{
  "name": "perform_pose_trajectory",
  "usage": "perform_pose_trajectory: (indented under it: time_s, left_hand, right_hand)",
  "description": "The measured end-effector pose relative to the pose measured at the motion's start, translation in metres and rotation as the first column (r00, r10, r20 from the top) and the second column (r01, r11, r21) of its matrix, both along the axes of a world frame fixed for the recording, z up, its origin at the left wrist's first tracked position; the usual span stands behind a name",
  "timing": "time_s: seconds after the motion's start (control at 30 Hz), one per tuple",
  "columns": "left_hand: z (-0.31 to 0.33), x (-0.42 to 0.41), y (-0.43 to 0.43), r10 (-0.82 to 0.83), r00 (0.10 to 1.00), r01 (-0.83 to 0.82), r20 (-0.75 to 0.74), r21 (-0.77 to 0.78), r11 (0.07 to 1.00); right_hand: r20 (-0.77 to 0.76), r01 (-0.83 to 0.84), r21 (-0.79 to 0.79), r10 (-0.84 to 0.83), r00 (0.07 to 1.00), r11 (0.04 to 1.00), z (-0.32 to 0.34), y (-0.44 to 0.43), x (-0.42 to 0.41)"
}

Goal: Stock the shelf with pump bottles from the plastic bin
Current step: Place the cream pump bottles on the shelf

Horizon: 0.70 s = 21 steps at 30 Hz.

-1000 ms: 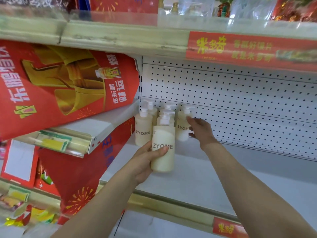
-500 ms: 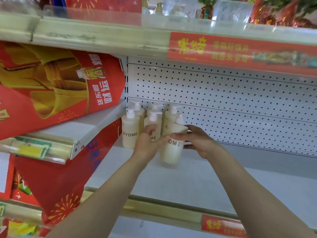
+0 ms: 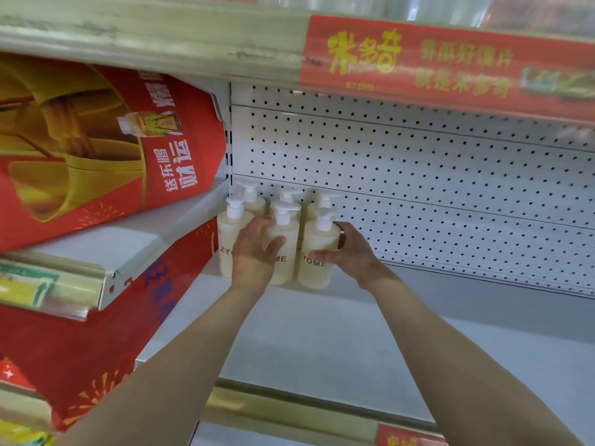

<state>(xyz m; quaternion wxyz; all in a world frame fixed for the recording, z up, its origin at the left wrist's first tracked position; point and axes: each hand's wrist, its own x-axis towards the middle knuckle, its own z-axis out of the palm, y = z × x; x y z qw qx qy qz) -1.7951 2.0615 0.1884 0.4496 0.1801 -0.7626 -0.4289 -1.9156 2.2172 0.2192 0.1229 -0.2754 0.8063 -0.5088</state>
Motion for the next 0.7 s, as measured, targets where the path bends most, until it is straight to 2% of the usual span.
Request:
perform_pose_trajectory:
  time_s: [0.2,0.5,0.6,0.7]
  left_hand:
    - [0.001,0.001,0.001,-0.006,1.000,0.007,0.016,-0.011,1.000]
    - [0.022,0.019,0.006,-0.002,0.970,-0.004,0.243,0.023,1.000]
    - [0.042,0.046,0.007,0.016,0.973,0.004,0.229,-0.085,0.996]
    - [0.070,0.084,0.013,0.027,0.978,0.020,0.208,-0.217,0.976]
  right_hand:
    - [-0.029,-0.012,0.062,0.014,0.999,0.998,0.002,0.002,-0.004]
    - [-0.079,0.109,0.283,-0.090,0.993,0.953,0.019,0.006,0.024]
    - [-0.186,0.233,0.305,-0.182,0.965,0.923,0.043,0.010,0.048]
    - [-0.327,0.281,0.325,-0.171,0.929,0.903,0.069,0.010,0.082]
